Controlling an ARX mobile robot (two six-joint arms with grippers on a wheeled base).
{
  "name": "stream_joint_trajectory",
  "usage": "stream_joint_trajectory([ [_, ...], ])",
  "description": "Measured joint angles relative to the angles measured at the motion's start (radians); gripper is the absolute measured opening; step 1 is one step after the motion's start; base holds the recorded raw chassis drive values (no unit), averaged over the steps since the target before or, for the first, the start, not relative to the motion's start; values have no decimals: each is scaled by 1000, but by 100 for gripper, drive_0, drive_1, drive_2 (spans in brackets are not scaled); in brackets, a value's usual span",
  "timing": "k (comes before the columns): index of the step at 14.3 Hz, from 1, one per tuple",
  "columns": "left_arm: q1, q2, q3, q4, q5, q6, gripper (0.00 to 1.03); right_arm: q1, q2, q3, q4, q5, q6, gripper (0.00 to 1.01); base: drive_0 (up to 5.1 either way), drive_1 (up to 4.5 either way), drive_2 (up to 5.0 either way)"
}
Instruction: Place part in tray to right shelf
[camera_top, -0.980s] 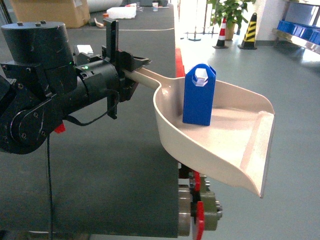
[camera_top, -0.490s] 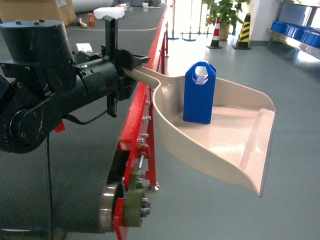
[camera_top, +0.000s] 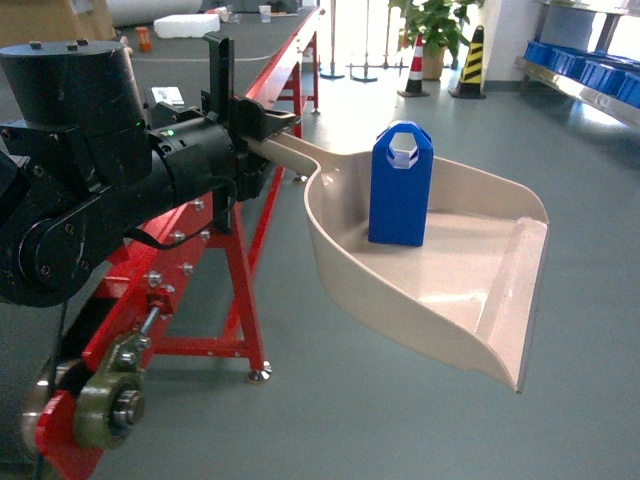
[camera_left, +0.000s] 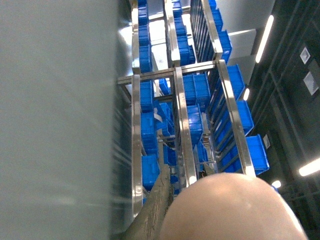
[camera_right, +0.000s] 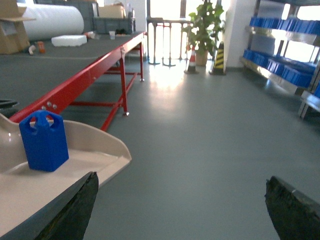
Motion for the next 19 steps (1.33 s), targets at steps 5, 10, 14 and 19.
stream_joint_trajectory([
  [5, 0, 0, -1, -1, 0, 0, 12, 0, 0, 0, 0, 0, 0, 98, 509, -237, -237],
  [10, -3, 0, -1, -2, 0, -2, 12, 0, 1, 0, 0, 0, 0, 98, 514, -231, -231],
  [14, -3, 0, -2, 1, 0, -2, 12, 0, 0, 0, 0, 0, 0, 98, 513, -233, -233],
  [19, -3, -1, -3, -4, -2, -2, 12, 0, -1, -1, 0, 1, 0, 98, 383, -182, -182],
])
